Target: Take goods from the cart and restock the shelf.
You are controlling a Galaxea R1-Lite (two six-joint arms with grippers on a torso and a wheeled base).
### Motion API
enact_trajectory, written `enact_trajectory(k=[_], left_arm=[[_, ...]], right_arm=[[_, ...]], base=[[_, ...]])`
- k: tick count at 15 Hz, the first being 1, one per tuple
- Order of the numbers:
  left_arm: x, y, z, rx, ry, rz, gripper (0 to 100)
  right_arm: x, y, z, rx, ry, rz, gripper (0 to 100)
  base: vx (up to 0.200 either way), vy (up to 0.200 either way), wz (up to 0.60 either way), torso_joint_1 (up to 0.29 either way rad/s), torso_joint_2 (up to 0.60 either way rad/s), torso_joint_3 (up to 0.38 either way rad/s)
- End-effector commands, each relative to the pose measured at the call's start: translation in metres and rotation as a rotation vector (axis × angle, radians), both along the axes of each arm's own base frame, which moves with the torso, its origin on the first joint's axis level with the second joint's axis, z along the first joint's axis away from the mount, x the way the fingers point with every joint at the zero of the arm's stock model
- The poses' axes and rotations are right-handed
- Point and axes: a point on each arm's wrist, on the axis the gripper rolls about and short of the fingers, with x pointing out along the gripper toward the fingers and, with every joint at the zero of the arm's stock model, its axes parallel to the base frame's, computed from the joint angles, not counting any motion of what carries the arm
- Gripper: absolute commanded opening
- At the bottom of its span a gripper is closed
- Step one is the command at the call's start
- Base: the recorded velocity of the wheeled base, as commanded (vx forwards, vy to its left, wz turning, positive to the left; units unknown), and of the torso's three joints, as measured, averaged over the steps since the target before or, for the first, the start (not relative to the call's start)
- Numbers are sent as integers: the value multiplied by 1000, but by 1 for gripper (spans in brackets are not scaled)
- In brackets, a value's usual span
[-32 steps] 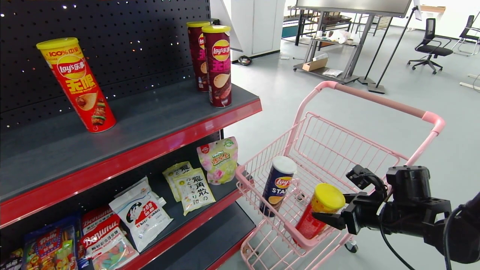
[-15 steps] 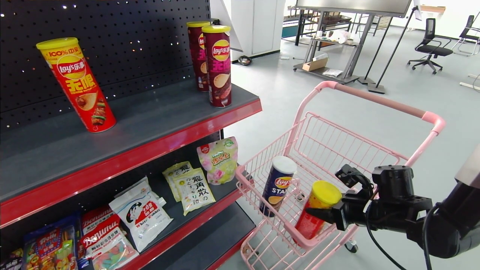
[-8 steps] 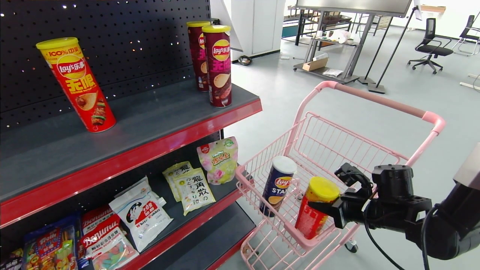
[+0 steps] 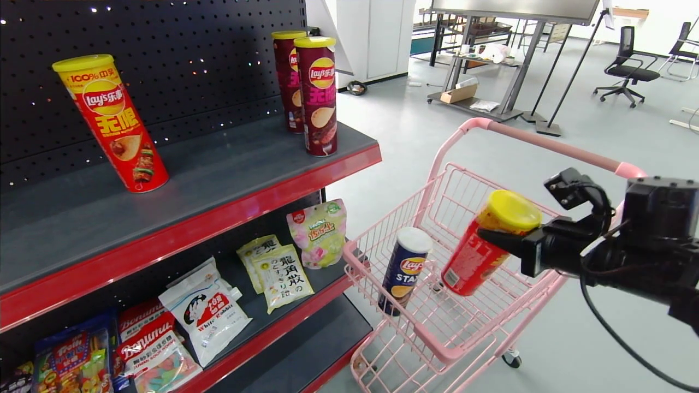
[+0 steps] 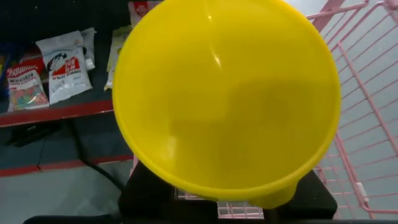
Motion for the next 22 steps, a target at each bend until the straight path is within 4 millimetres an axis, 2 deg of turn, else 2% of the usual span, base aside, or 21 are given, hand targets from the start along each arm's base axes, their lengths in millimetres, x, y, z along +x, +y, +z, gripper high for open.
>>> enact_trajectory(k=[1, 2, 4, 7, 8, 9, 12, 22], left_arm=[[0, 0, 0, 0, 0, 0, 100], [0, 0, 0, 0, 0, 0, 100], [0, 0, 0, 0, 0, 0, 100], [0, 0, 0, 0, 0, 0, 100], [0, 0, 0, 0, 0, 0, 100], [0, 0, 0, 0, 0, -1, 100], [0, 0, 0, 0, 0, 0, 100], [0, 0, 0, 0, 0, 0, 100]], right_arm=[[-49, -12, 90, 15, -182, -70, 0], [-65, -16, 103, 5, -197, -114, 0], [-91, -22, 109, 12, -238, -141, 0], [-157, -38, 90, -16, -217, -232, 0], [-161, -39, 89, -20, -218, -245, 0], [-188, -46, 79, -65, -204, -298, 0], [-205, -51, 59, -81, -185, -331, 0], [-217, -56, 35, -100, -168, -416, 0]], base=[[0, 0, 0, 0, 0, 0], [0, 0, 0, 0, 0, 0], [0, 0, 0, 0, 0, 0], [0, 0, 0, 0, 0, 0], [0, 0, 0, 0, 0, 0], [0, 0, 0, 0, 0, 0], [0, 0, 0, 0, 0, 0], [0, 0, 0, 6, -22, -13]])
